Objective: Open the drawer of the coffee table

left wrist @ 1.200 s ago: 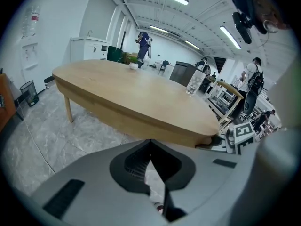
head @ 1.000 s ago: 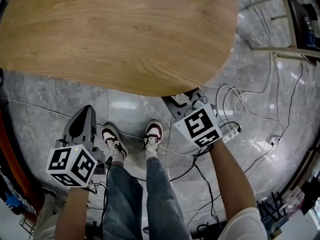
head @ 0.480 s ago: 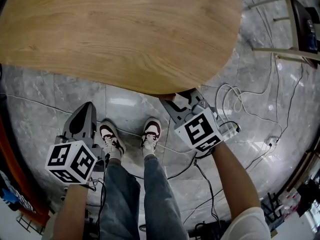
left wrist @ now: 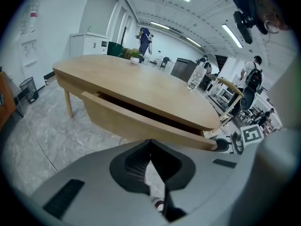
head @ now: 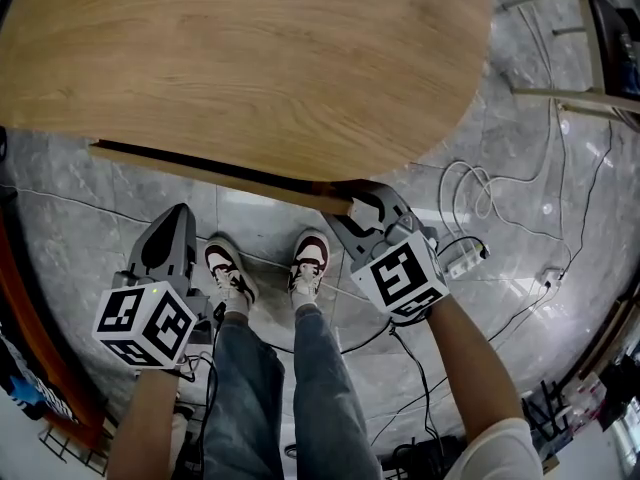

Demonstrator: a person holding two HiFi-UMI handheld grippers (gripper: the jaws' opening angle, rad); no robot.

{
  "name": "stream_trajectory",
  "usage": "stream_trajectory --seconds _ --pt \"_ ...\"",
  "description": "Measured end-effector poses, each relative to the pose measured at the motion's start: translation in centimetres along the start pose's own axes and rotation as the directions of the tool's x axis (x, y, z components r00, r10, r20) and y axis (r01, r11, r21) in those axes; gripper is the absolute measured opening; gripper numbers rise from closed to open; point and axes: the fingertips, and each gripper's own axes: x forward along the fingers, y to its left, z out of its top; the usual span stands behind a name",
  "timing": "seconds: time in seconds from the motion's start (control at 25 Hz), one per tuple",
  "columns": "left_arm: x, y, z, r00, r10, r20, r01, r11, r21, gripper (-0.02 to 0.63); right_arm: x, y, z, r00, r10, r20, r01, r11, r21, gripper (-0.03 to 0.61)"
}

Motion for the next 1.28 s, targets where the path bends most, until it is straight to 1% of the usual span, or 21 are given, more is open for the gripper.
stream_trajectory --seconds 0.32,0.68,0.8,0.92,1.04,1.28 --pt "0.0 0.1 -0.5 1.000 -0.006 -0.010 0.006 1.000 -0.011 -0.009 -0.1 0.0 0.0 1.000 -0.007 -0.016 0.006 0.999 -0.037 0.097" --pt "0.2 0.1 -1.1 1.000 -0.014 -0.015 0.014 1.000 -0.017 -0.009 0.1 0.1 -0.3 1.000 0.018 -0.025 -0.020 0.999 -0.046 0.097" --pt "0.2 0.0 -1.2 1.000 -0.017 -0.016 0.017 1.000 -0.014 -0.009 0.3 0.2 -0.1 0.998 0.040 -0.046 -0.043 0.996 -0.075 0.094" --pt "0.0 -0.3 -1.5 1.000 -0.021 -0.016 0.021 1.000 -0.022 -0.009 0.1 0.4 0.0 0.997 0.043 -0.065 -0.050 0.993 -0.104 0.087" --pt "0.1 -0.2 -1.7 1.000 -0.025 -0.019 0.025 0.999 -0.020 -0.009 0.0 0.3 0.0 0.997 0.038 -0.069 -0.046 0.993 -0.113 0.086" --pt "0.0 0.6 -2.0 1.000 -0.012 -0.025 0.011 1.000 -0.021 -0.009 0.0 0.5 0.0 0.995 0.055 -0.086 -0.066 0.990 -0.128 0.083"
